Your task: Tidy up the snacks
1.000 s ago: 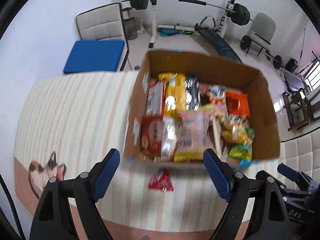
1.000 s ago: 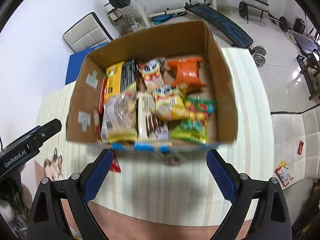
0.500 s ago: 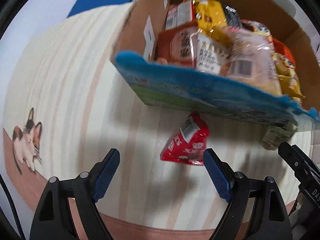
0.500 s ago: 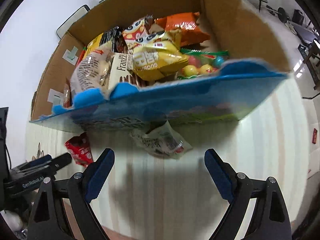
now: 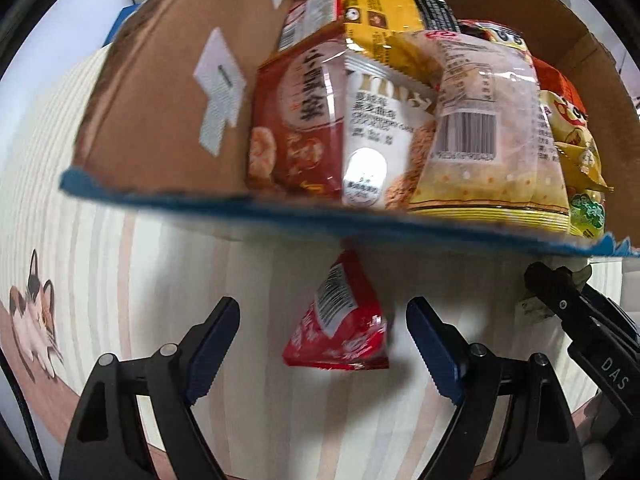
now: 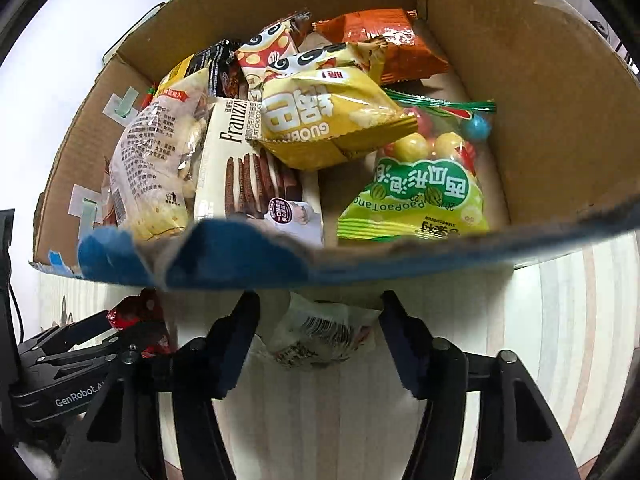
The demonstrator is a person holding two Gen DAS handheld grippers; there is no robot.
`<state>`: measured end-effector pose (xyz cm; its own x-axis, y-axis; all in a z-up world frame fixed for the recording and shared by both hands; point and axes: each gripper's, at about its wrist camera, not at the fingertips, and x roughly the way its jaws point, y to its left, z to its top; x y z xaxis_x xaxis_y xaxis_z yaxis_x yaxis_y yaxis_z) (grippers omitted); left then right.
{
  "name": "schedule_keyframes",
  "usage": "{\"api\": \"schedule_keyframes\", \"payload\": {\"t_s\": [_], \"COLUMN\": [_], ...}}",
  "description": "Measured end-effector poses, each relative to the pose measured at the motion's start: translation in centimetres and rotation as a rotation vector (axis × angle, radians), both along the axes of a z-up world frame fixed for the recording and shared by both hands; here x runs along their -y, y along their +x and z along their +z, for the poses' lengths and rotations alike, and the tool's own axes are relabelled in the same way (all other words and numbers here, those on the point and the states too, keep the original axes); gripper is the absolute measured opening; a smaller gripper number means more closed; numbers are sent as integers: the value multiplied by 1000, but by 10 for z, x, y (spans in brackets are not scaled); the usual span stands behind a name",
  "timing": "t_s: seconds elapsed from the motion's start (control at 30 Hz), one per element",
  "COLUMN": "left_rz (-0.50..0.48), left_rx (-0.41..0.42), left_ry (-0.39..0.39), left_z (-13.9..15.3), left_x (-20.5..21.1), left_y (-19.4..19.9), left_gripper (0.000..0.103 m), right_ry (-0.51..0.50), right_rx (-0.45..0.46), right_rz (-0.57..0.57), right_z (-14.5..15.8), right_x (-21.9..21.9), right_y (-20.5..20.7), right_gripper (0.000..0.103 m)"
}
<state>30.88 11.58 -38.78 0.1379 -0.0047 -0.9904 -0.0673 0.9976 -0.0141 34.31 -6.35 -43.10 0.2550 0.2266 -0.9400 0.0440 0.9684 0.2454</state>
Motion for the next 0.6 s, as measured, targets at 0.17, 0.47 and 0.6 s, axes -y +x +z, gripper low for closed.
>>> {"api": "schedule_keyframes", "payload": {"t_s": [0.17, 0.47, 0.6], "left_rz": [-36, -60, -62], "left_rx": [-39, -88, -127], "left_ry": [-15, -27, -37], "left_z": [-2, -6, -8], "left_x": [14, 29, 33], "left_y": [4, -31, -57], "left_gripper": [44, 44, 44], "right_ry": [10, 41, 65], "right_rx": [-23, -102, -171], "right_rz": [1, 12, 27], "right_z": [2, -6, -12], "right_x": [2, 14, 16], "right_y": [2, -14, -33], "right_gripper": [40, 30, 29]}}
